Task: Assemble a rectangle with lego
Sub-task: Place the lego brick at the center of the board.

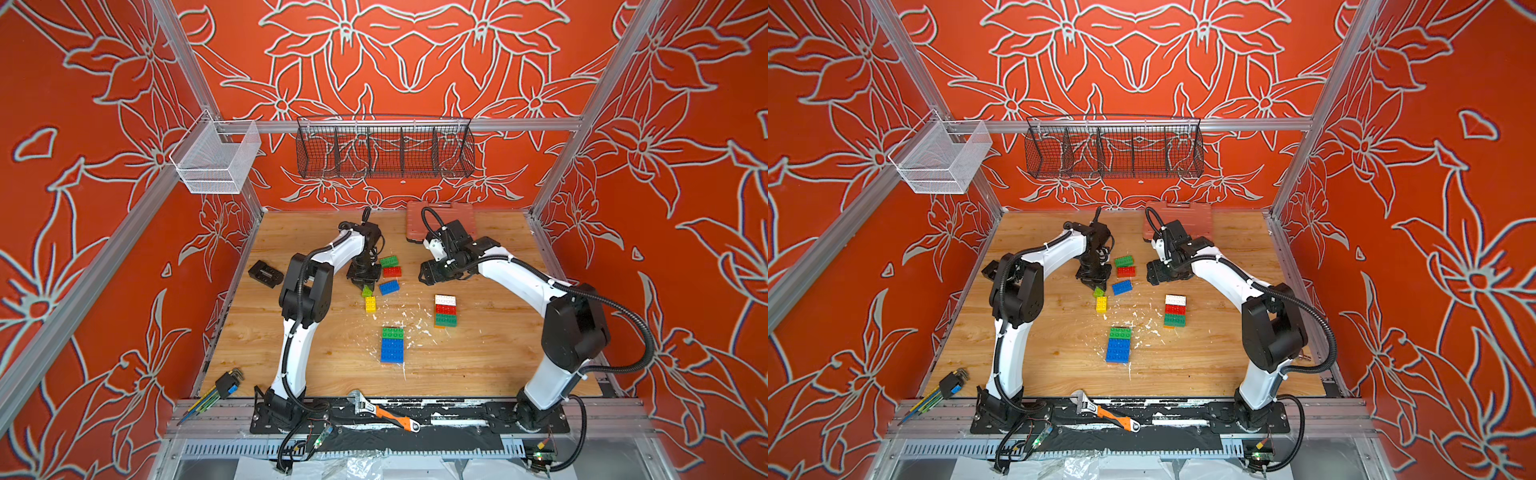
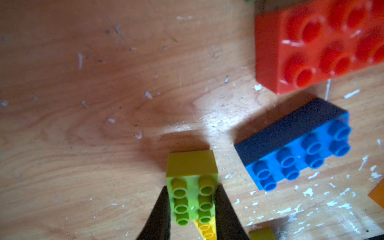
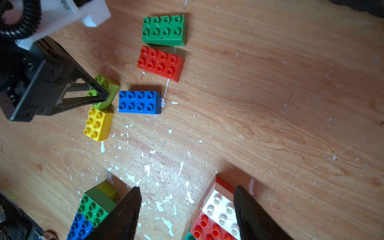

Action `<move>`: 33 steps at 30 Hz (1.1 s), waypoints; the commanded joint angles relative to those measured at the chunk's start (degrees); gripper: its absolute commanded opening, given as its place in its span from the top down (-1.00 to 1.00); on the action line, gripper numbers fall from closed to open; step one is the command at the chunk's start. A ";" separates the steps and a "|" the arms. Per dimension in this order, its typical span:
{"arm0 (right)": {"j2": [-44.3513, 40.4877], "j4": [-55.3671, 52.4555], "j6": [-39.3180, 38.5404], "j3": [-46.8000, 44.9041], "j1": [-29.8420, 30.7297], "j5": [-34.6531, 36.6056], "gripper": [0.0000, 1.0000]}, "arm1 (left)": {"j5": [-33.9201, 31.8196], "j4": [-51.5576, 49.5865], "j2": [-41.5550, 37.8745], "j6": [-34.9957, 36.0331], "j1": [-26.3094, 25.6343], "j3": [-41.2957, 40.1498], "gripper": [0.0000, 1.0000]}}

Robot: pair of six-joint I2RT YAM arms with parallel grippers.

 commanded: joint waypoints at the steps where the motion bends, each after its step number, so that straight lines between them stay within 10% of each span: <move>1: -0.13 -1.75 -0.68 1.18 0.70 1.39 -0.45 | -0.58 -2.61 -0.39 2.16 -0.44 1.72 0.50; 15: 1.45 -2.67 -1.17 3.52 1.87 1.91 -0.45 | -0.41 -2.47 0.82 4.59 -1.52 1.70 0.43; 25: 1.77 -3.55 -1.61 4.57 2.48 1.99 -0.45 | -2.20 -2.19 -1.76 3.49 -1.49 1.71 -0.18; 33: 0.01 -2.88 -1.39 3.28 2.75 2.51 -0.45 | -1.70 -1.47 -10.13 -1.23 -3.45 -5.95 -0.15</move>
